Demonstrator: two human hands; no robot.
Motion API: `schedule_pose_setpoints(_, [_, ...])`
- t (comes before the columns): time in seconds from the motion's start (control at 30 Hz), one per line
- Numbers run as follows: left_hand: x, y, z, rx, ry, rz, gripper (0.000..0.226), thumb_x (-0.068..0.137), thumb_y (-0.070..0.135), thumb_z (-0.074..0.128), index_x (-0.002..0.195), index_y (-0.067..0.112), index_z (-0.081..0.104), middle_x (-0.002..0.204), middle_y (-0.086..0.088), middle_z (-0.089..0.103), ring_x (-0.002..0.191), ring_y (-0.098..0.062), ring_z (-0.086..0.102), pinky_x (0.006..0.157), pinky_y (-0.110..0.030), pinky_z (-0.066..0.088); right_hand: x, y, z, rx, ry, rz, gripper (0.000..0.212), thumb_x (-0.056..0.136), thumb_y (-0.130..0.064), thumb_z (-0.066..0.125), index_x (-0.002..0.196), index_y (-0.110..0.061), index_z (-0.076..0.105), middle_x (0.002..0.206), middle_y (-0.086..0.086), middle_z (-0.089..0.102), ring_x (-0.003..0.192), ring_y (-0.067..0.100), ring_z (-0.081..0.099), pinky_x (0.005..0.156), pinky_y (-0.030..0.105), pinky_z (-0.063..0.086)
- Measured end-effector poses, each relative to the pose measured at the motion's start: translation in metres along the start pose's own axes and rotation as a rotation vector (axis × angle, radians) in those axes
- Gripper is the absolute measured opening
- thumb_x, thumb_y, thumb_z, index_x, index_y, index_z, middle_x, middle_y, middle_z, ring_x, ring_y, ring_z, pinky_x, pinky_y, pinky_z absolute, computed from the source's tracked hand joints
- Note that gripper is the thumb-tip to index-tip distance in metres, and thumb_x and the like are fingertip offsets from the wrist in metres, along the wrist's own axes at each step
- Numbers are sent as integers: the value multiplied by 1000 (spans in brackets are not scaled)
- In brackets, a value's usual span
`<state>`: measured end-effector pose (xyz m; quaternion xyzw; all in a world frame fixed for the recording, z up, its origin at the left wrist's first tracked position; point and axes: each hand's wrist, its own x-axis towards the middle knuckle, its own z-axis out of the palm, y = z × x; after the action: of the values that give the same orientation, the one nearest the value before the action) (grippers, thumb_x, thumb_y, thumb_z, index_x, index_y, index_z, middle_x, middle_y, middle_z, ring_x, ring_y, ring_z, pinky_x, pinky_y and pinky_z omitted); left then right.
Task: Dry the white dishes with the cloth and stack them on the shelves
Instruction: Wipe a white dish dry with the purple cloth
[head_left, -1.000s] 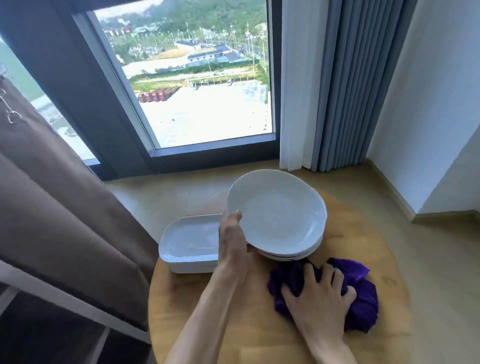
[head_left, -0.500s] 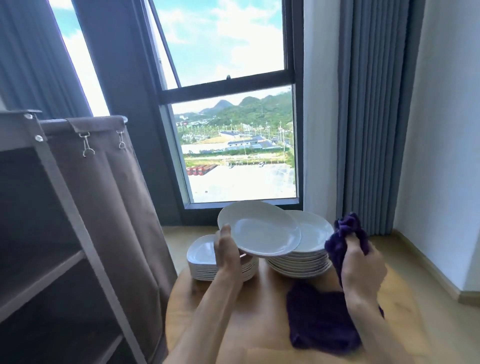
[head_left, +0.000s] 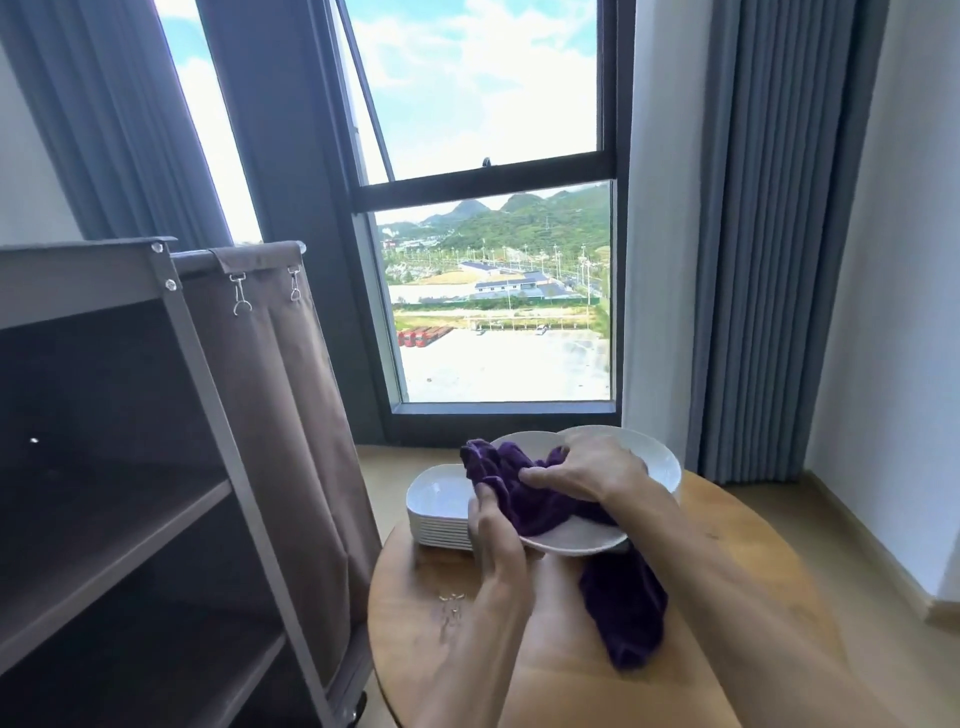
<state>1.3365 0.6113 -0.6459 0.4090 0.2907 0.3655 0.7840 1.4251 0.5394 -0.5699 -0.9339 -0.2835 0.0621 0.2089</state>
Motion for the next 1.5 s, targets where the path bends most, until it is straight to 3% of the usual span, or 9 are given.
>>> schedule_pose_setpoints(0.1, [-2, -9, -7, -36, 18, 77, 37, 112, 27, 35, 142, 15, 54, 136, -17, 63, 122, -32, 63, 105, -47, 52, -2, 6, 19, -131, 35, 36, 65, 74, -80, 51, 113, -30, 61, 114, 2, 66, 111, 26, 60, 79, 35, 41])
schedule_pose_setpoints(0.23, [-2, -11, -9, -1, -31, 224, 33, 111, 17, 39, 139, 19, 56, 135, -11, 64, 115, -17, 67, 87, -21, 57, 4, 5, 31, 58, 31, 27, 39, 92, -52, 47, 119, -26, 58, 122, 9, 66, 114, 33, 58, 87, 37, 42])
schedule_pose_setpoints(0.47, [2, 9, 0, 147, -231, 363, 34, 110, 23, 39, 136, 31, 60, 121, 7, 71, 113, -9, 67, 90, -22, 55, 16, -5, 17, 340, 367, -189, 26, 96, -24, 49, 120, -26, 59, 110, 12, 58, 96, 33, 59, 82, 39, 47])
schedule_pose_setpoints(0.73, [19, 42, 17, 89, -231, 268, 37, 107, 49, 41, 132, 30, 61, 112, 4, 76, 103, -17, 73, 83, -40, 63, -12, -8, -2, 606, 47, -429, 28, 80, -54, 70, 92, -28, 72, 93, 1, 69, 88, 19, 66, 82, 39, 53])
schedule_pose_setpoints(0.87, [19, 36, 6, 59, -146, 212, 34, 110, 35, 42, 140, 29, 56, 128, -6, 69, 113, -28, 69, 95, -53, 57, -16, 3, 5, 458, 2, -390, 13, 78, -28, 78, 73, -26, 67, 76, 2, 63, 74, 16, 59, 71, 36, 48])
schedule_pose_setpoints(1.07, [10, 21, -25, 154, -121, 348, 36, 110, 21, 42, 140, 37, 55, 124, 7, 65, 111, -16, 62, 83, -16, 53, -8, 26, 32, 136, 394, -33, 18, 79, -22, 67, 97, -20, 70, 100, 11, 64, 90, 33, 62, 71, 33, 46])
schedule_pose_setpoints(1.23, [5, 21, -30, 207, -178, 338, 36, 111, 21, 41, 136, 43, 53, 115, 16, 66, 95, 4, 64, 69, -9, 50, -1, 6, 29, 274, 544, -55, 30, 85, -13, 62, 115, -14, 56, 111, 18, 55, 86, 38, 58, 73, 36, 46])
schedule_pose_setpoints(1.33, [-3, 26, -23, 170, -226, 336, 33, 111, 24, 38, 132, 44, 53, 117, 19, 68, 98, 8, 67, 76, -11, 52, -3, -27, 19, 477, 460, -210, 32, 84, -12, 62, 114, -18, 57, 103, 12, 61, 90, 29, 57, 76, 34, 44])
schedule_pose_setpoints(1.5, [-1, 29, -4, -48, -159, 159, 34, 105, 37, 44, 135, 28, 58, 124, -3, 71, 117, -23, 66, 86, -39, 58, -23, -52, 26, 783, 187, -411, 19, 86, -15, 63, 99, -25, 72, 90, 3, 69, 89, 22, 65, 82, 37, 52])
